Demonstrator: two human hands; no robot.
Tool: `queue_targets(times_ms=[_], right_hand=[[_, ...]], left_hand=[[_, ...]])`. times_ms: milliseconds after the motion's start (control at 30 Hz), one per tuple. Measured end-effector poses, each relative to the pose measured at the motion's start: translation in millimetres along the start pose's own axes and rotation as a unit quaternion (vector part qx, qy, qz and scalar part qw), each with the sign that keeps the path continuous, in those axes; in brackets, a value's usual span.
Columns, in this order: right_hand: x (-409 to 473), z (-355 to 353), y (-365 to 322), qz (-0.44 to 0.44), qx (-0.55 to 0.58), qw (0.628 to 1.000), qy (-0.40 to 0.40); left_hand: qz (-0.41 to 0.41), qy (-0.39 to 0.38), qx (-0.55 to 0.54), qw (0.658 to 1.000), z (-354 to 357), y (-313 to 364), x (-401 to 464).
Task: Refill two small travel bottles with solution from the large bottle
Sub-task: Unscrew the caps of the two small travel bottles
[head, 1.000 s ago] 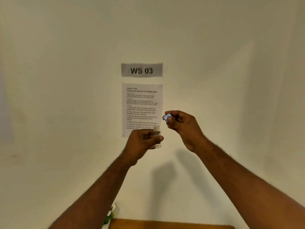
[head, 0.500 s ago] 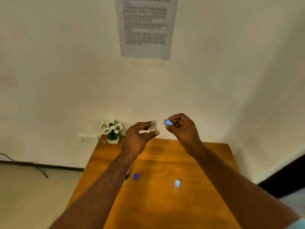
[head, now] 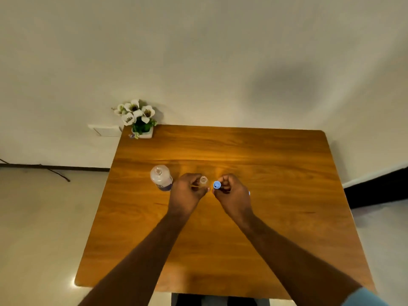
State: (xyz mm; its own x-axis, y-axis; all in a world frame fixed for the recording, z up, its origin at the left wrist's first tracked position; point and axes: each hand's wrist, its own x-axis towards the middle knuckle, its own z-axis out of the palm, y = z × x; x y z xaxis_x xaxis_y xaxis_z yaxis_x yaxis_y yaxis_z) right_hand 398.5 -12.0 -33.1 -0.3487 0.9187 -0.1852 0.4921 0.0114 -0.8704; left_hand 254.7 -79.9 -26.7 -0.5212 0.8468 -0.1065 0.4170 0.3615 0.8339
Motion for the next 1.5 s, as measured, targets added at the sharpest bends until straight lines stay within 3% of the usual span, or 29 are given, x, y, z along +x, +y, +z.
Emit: queue_targets(times_ms=[300, 633, 800, 1100, 1300, 1500], right_hand=[[5.0, 42.7, 42.9, 0.040, -0.197, 0.979, -0.011], [7.6, 55.5, 57.2, 0.073, -0.255, 0.964, -0.031], [0.7, 51.2, 49.5, 0.068, -0.238, 0.968, -0.037], [-28.0, -10.6, 12.7, -0.007, -0.177, 0.983, 0.054], [-31.9, -73.9, 20.8, 0.016, -0.157, 0.977, 0.146], [-36.9, -108.4, 50.2, 0.038, -0.166, 0.972, 0.159]], left_hand=[[-0.007, -0.061, 0.117, 0.991, 28.1, -43.8, 7.1], [-0.032, -0.122, 0.138, 0.982, 32.5, -71.9, 15.8], [-0.028, -0.139, 0.164, 0.976, 32.2, -66.2, 17.3], [0.104, -0.107, 0.184, 0.972, 26.4, -14.0, 15.9], [0.163, -0.158, 0.232, 0.946, 64.5, 21.6, 17.7], [0.166, -0.196, 0.327, 0.910, 112.0, 27.6, 20.7]])
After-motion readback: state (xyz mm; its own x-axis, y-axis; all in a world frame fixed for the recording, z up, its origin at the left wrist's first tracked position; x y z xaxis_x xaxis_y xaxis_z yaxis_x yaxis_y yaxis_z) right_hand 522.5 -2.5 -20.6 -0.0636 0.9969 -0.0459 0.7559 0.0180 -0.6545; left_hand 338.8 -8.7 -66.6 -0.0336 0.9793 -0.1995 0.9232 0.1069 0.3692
